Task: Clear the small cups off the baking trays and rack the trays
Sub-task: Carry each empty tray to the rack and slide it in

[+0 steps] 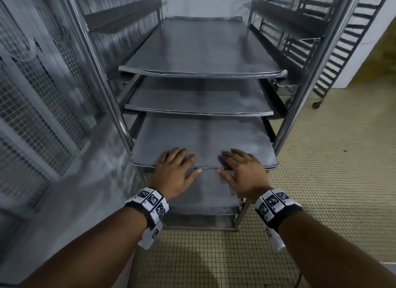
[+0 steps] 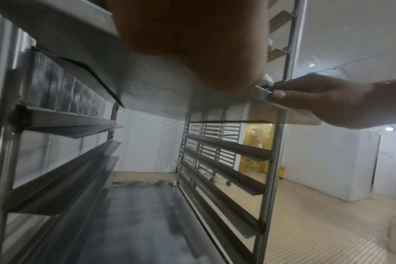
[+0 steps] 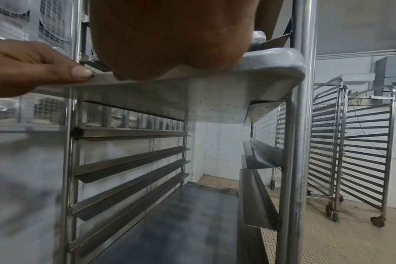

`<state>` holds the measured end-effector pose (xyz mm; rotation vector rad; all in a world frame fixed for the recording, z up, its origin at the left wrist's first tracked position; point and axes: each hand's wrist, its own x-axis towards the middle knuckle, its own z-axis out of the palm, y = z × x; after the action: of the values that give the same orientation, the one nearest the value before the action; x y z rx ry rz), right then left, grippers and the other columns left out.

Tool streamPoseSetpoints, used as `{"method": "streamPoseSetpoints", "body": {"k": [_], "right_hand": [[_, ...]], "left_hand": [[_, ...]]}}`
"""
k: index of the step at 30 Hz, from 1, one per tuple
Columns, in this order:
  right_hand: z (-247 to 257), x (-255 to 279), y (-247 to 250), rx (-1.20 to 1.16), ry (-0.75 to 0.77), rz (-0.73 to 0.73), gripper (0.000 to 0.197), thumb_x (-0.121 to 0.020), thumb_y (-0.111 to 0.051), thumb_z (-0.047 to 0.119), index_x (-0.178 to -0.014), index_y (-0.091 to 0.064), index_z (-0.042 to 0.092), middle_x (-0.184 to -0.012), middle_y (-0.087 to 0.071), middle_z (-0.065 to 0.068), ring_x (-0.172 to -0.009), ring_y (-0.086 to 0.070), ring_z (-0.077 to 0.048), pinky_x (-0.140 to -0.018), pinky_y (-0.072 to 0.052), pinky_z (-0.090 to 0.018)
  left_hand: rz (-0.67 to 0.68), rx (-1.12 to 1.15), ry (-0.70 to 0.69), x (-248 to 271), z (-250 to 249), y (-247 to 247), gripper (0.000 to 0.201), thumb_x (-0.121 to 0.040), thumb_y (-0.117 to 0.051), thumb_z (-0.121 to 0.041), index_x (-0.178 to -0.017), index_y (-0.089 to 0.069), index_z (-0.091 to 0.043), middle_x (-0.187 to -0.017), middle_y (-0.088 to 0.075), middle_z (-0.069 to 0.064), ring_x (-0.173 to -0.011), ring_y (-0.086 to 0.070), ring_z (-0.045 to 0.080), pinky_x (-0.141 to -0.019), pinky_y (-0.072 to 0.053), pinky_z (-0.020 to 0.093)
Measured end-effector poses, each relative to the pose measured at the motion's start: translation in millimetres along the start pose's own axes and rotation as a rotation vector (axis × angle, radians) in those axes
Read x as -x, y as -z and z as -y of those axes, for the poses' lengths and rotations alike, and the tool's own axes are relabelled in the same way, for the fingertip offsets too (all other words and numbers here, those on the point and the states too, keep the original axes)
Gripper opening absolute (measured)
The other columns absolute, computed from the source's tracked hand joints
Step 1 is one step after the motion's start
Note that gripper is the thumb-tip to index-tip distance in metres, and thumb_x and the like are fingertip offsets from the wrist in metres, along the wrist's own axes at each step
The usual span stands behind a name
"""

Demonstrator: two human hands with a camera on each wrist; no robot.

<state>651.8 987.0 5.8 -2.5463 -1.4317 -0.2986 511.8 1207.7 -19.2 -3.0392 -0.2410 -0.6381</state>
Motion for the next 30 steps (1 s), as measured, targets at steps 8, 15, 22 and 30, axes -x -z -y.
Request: {"method": "streamPoseSetpoints", "body": {"k": [8, 15, 22, 30], "right_hand": [[-4, -33, -21, -0.071, -0.124, -0.097, 0.049, -0.098, -0.034, 0.061, -0.127, -0.063, 0.034, -0.14, -0.057, 0.014, -0.137, -0.045, -0.012, -0.104, -0.035, -0.042], [-15, -65, -24, -0.141, -0.171, -0.044, 0.051, -0.096, -0.037, 0.062, -0.133, -0.058, 0.036, -0.146, -0.05, 0.017, -0.143, -0.036, -0.011, -0.109, -0.025, -0.043], [-24, -93, -17, -0.23, -0.215, 0.044, 0.046, -0.096, -0.047, 0.057, -0.138, -0.054, 0.04, -0.15, -0.044, 0.019, -0.146, -0.028, -0.009, -0.112, -0.017, -0.039], [-30, -63, -9, -0.163, -0.205, -0.022, 0.039, -0.099, -0.042, 0.048, -0.134, -0.056, 0.038, -0.148, -0.049, 0.013, -0.146, -0.029, -0.019, -0.117, -0.021, -0.044]], "left_hand": [[-0.036, 0.04, 0.025, -37, 17, -10, 0.054, -0.096, -0.04, -0.059, -0.121, -0.073, -0.024, -0.129, -0.068, 0.005, -0.122, -0.058, 0.027, -0.102, -0.038, 0.043], [-0.063, 0.088, 0.073, -64, 29, -26, 0.051, -0.095, -0.042, -0.06, -0.122, -0.071, -0.028, -0.131, -0.068, 0.0, -0.124, -0.06, 0.022, -0.098, -0.038, 0.042], [0.066, 0.141, 0.13, -88, 37, -22, 0.074, -0.088, -0.019, -0.07, -0.137, -0.061, -0.034, -0.151, -0.052, -0.004, -0.141, -0.043, 0.018, -0.111, -0.025, 0.042], [-0.041, 0.202, 0.11, -69, 47, -5, 0.055, -0.087, -0.045, -0.053, -0.1, -0.079, -0.012, -0.105, -0.077, 0.008, -0.1, -0.072, 0.03, -0.1, -0.045, 0.051]]}}
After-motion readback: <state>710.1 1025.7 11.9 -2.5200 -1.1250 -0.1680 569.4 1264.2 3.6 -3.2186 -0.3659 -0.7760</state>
